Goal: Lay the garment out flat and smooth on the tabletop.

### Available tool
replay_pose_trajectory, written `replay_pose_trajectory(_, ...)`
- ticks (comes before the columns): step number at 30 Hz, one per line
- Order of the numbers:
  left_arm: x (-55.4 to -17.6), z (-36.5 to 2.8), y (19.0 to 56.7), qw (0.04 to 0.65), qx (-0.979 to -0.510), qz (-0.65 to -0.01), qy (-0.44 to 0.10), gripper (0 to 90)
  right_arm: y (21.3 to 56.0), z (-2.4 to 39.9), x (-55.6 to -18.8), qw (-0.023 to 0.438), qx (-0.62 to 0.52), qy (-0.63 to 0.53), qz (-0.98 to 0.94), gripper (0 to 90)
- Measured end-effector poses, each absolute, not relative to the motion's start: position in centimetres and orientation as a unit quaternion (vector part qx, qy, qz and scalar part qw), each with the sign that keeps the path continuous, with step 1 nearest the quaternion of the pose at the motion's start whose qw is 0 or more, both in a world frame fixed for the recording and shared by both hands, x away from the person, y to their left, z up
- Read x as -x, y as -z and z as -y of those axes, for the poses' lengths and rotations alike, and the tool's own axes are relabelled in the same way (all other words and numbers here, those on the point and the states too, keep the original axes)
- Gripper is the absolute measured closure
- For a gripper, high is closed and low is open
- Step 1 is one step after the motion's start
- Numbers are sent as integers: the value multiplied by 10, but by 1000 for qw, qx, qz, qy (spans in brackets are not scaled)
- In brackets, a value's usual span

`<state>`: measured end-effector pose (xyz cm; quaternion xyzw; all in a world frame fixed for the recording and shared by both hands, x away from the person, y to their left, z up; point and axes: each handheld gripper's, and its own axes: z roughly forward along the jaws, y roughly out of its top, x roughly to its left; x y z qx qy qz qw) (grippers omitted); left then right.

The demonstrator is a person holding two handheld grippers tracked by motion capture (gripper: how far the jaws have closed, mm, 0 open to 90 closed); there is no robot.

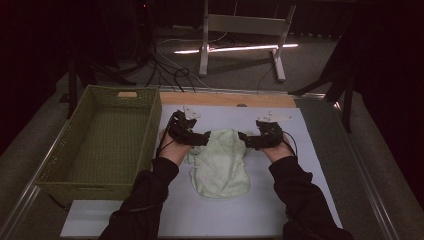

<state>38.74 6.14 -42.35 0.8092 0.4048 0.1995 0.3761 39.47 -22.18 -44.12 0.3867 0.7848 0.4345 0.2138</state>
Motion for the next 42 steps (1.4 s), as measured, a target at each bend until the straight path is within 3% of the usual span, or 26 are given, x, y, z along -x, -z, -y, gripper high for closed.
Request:
replay_pose_trajectory(8,-367,-68,425,403,-813,-384,-171,158,450,240,-378,219,-372,-427,-795,132)
replay_pose_trajectory(18,-331,-73,427,437,-820,-322,-179,151,475,265,-365,199,-380,-406,-807,130)
replay_pose_trajectory(25,-308,-76,436,428,-835,-297,-176,42,486,275,-364,192,-395,-397,-806,149)
replay_pose_trajectory(33,-283,-82,450,451,-834,-277,-155,5,497,277,-372,180,-390,-380,-819,358)
replay_pose_trajectory(35,-277,-85,452,456,-834,-272,-151,3,500,277,-377,173,-393,-375,-822,458)
replay_pose_trajectory(42,-265,-87,467,462,-839,-254,-138,3,509,277,-401,152,-430,-373,-808,511)
